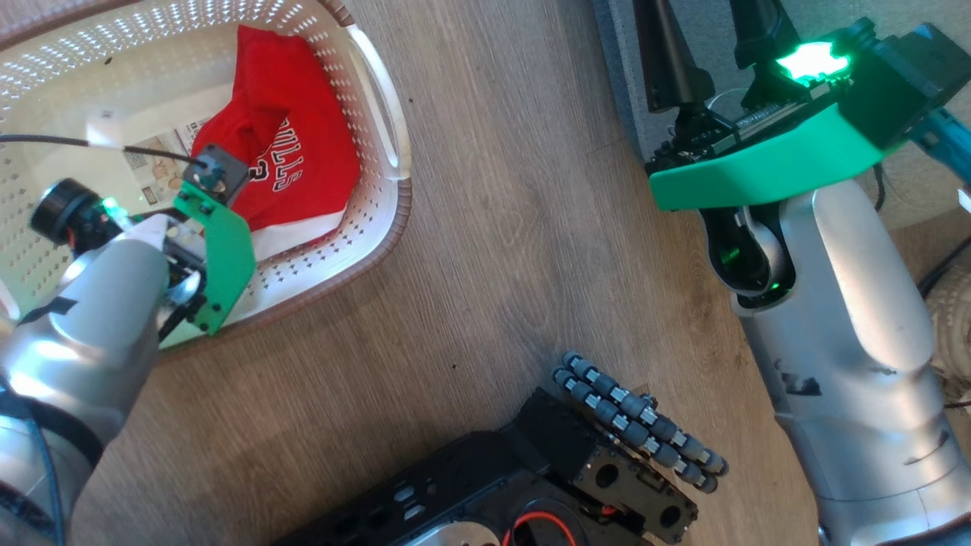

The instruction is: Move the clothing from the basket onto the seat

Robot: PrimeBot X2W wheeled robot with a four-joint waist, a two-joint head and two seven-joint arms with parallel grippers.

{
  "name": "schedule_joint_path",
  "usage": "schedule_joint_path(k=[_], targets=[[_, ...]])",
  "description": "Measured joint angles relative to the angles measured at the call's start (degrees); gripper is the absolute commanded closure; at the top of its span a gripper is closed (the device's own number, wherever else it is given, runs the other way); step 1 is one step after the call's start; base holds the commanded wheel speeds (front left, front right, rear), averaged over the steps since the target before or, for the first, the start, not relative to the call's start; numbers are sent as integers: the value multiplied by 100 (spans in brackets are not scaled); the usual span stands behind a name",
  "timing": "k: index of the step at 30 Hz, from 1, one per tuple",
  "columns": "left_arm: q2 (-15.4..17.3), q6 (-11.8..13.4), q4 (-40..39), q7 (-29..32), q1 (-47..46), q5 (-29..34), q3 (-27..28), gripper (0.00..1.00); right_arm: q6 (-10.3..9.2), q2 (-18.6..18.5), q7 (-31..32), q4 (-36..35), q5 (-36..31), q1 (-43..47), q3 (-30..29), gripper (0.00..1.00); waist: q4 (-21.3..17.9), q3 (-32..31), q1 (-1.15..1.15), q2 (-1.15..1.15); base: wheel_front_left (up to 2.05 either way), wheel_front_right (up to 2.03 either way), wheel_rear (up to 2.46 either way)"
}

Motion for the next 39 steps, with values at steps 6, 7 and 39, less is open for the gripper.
schedule_joint_path(k=[6, 7, 39], targets=[[-185, 0, 81, -154, -19, -22, -143, 100, 0, 2, 0, 0, 13, 13, -35, 0, 12, 17, 0, 0, 0, 0, 0], [-200, 0, 82, -169, -18, -57, -171, 100, 0, 3, 0, 1, 13, 13, -35, 0, 14, 13, 0, 0, 0, 0, 0], [-1031, 18, -257, -2585, 781, -1084, 782, 100, 0, 16, 0, 1039, -1273, 763, -611, 0, 1360, -2287, 0, 0, 0, 0, 0]])
